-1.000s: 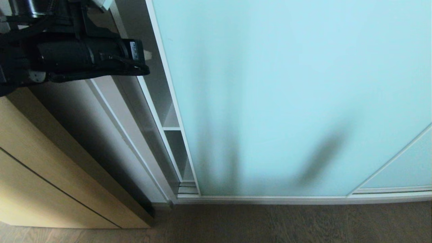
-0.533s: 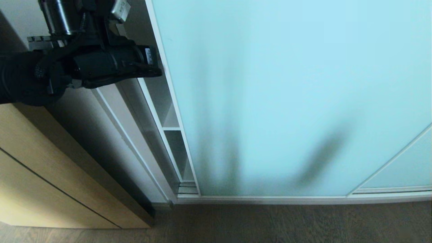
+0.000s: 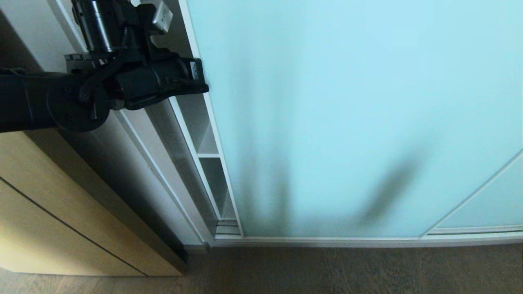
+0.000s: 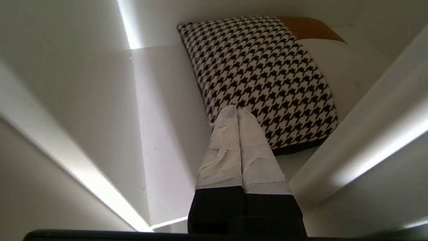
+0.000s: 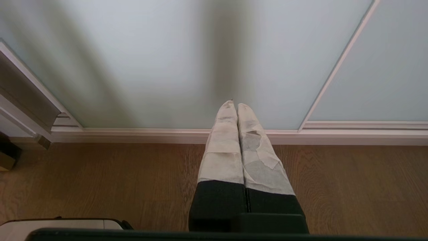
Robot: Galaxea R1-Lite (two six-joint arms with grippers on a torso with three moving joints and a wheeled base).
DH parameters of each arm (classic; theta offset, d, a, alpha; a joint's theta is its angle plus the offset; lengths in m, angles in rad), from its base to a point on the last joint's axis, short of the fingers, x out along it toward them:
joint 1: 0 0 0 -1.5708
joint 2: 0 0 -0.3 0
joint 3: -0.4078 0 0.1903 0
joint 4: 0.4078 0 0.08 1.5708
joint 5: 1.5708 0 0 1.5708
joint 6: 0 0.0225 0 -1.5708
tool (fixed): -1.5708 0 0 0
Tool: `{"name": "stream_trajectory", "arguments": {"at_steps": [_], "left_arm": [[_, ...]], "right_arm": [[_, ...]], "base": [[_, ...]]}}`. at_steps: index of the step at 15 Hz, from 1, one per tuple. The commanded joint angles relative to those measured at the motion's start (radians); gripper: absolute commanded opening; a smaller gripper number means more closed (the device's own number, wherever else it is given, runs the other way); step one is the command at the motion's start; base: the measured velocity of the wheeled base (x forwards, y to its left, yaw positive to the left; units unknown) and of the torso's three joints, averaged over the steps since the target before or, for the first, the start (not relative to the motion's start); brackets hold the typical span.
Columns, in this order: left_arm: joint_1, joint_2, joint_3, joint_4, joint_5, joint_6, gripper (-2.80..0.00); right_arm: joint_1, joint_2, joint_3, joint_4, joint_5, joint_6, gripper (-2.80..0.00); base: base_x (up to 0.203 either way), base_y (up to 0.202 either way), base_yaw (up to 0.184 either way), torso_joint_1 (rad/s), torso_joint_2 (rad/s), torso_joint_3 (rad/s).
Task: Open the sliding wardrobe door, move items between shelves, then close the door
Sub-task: Open the door
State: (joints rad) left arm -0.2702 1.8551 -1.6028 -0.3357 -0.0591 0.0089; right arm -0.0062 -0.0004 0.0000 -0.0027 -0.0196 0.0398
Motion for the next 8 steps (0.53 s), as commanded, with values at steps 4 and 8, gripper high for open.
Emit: {"name": "stream_trajectory", "arguments": {"at_steps": [4, 8], "left_arm": [[-0.021, 0.077, -0.075, -0.008, -0.001, -0.034, -2.80], [-0.079, 0.105, -0.106, -0.008, 0.001, -0.039, -2.80]], "right_arm": [[0.000, 0.002, 0.000, 0.000, 0.000, 0.000, -2.80], [0.000, 0.002, 0.000, 0.000, 0.000, 0.000, -2.80]], "base": [[0.000, 0.000, 0.000, 0.000, 0.00, 0.000], [0.000, 0.000, 0.000, 0.000, 0.00, 0.000]]}}
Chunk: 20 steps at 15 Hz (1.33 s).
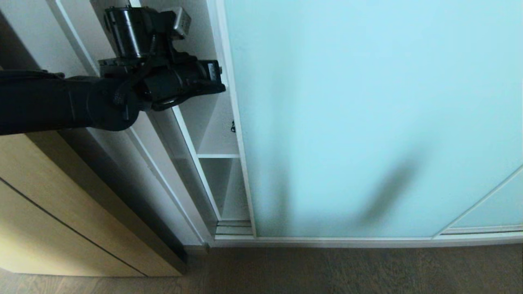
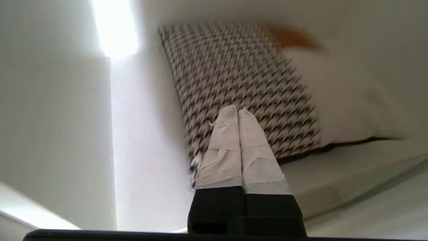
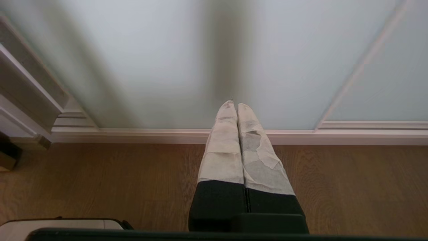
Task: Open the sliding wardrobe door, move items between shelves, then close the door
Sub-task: Open the door
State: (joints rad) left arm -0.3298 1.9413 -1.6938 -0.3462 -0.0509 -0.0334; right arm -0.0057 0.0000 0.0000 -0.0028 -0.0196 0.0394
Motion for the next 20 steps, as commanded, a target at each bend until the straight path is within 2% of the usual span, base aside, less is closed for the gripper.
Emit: {"name": "stream_trajectory", "arguments": {"at_steps": [1, 12, 17, 20], "left_arm": [[-0.037, 0.030, -0.035, 0.004, -0.006, 0.004, -2.80], [-0.234, 0.124, -0.050, -0.043, 0.004, 0.000, -2.80], [-0.291, 0.180, -0.070, -0.077, 0.008, 0.005, -2.80], [-0.323, 0.225, -0.124, -0.077, 0.009, 0.006, -2.80]], "right_arm": [[0.000, 0.002, 0.000, 0.000, 0.000, 0.000, -2.80], [0.000, 0.002, 0.000, 0.000, 0.000, 0.001, -2.80], [0.000, 0.002, 0.000, 0.000, 0.000, 0.001, -2.80], [0.000, 0.002, 0.000, 0.000, 0.000, 0.001, -2.80]], "base": [[0.000, 0.000, 0.000, 0.000, 0.00, 0.000], [0.000, 0.000, 0.000, 0.000, 0.00, 0.000], [0.000, 0.000, 0.000, 0.000, 0.00, 0.000], [0.000, 0.000, 0.000, 0.000, 0.00, 0.000]]}}
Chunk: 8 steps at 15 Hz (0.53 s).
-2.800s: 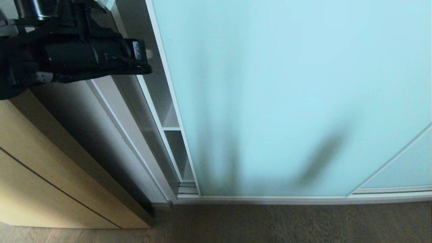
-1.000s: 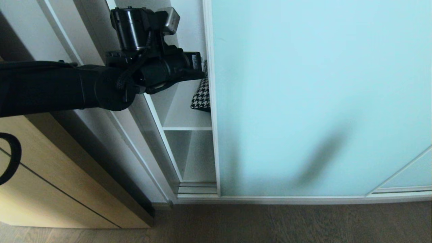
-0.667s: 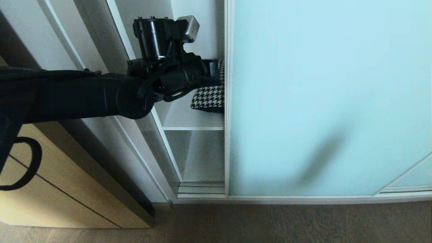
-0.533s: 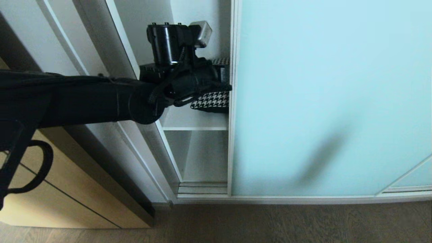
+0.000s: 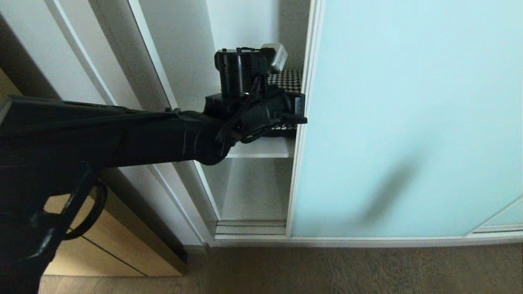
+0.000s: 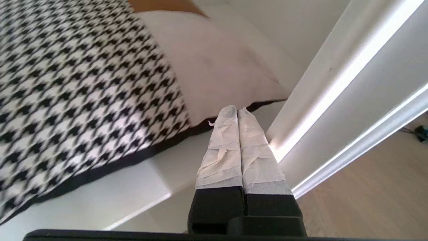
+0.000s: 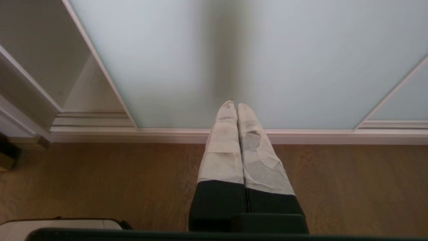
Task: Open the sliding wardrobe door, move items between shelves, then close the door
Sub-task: Open the door
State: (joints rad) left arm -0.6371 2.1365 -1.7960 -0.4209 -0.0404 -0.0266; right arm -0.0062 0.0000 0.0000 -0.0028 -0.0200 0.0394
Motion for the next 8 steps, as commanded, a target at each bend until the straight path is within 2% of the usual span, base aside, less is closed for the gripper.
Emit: {"name": "stream_trajectory", "arguments": {"at_steps": [1, 5, 8], "left_arm": [[-0.031, 0.047, -0.043, -0.003, -0.001, -0.001, -2.80], [-0.093, 0.111, -0.126, -0.003, 0.001, -0.003, -2.80], [-0.119, 0.123, -0.134, -0.010, 0.045, -0.002, -2.80]], "right_arm": [[0.000, 0.002, 0.000, 0.000, 0.000, 0.001, -2.80], [0.000, 0.002, 0.000, 0.000, 0.000, 0.001, -2.80], [0.000, 0.002, 0.000, 0.000, 0.000, 0.000, -2.80]], "base": [[0.000, 0.000, 0.000, 0.000, 0.00, 0.000], [0.000, 0.000, 0.000, 0.000, 0.00, 0.000], [0.000, 0.000, 0.000, 0.000, 0.00, 0.000]]}}
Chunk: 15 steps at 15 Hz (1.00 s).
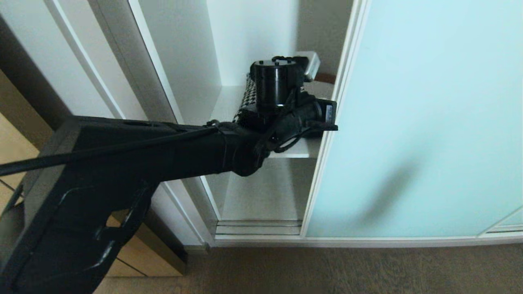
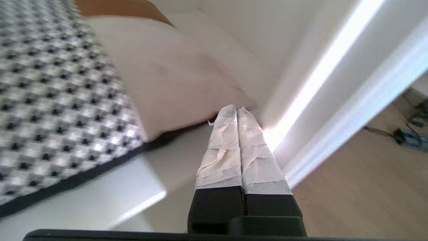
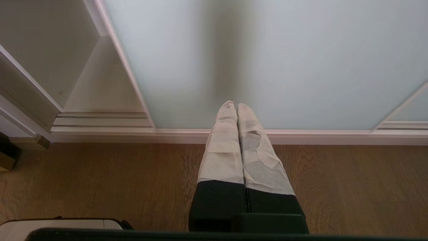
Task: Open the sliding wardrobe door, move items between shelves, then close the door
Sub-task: Open the door
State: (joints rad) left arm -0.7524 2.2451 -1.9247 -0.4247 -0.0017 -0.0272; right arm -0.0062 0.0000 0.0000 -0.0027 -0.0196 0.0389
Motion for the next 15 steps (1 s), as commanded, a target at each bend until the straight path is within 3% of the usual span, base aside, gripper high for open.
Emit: {"name": "stream_trajectory", "arguments": {"at_steps": [1, 6, 8, 11, 15], "left_arm": [[-0.002, 0.002, -0.006, -0.006, 0.010, 0.000, -2.80], [0.099, -0.142, -0.001, -0.004, 0.012, -0.002, -2.80], [0.133, -0.238, 0.036, -0.001, 0.052, -0.005, -2.80], [0.213, -0.400, 0.149, 0.002, 0.166, 0.008, -2.80], [0.436, -0.650, 0.410, 0.040, 0.195, 0.056, -2.80]], "right_arm": [[0.000, 0.002, 0.000, 0.000, 0.000, -0.001, -2.80], [0.000, 0.002, 0.000, 0.000, 0.000, 0.001, -2.80], [0.000, 0.002, 0.000, 0.000, 0.000, 0.001, -2.80], [0.000, 0.002, 0.000, 0.000, 0.000, 0.001, -2.80], [0.000, 0.002, 0.000, 0.000, 0.000, 0.001, -2.80]], "base": [[0.000, 0.000, 0.000, 0.000, 0.00, 0.000], [0.000, 0.000, 0.000, 0.000, 0.00, 0.000], [0.000, 0.000, 0.000, 0.000, 0.00, 0.000], [0.000, 0.000, 0.000, 0.000, 0.00, 0.000], [0.000, 0.000, 0.000, 0.000, 0.00, 0.000]]}}
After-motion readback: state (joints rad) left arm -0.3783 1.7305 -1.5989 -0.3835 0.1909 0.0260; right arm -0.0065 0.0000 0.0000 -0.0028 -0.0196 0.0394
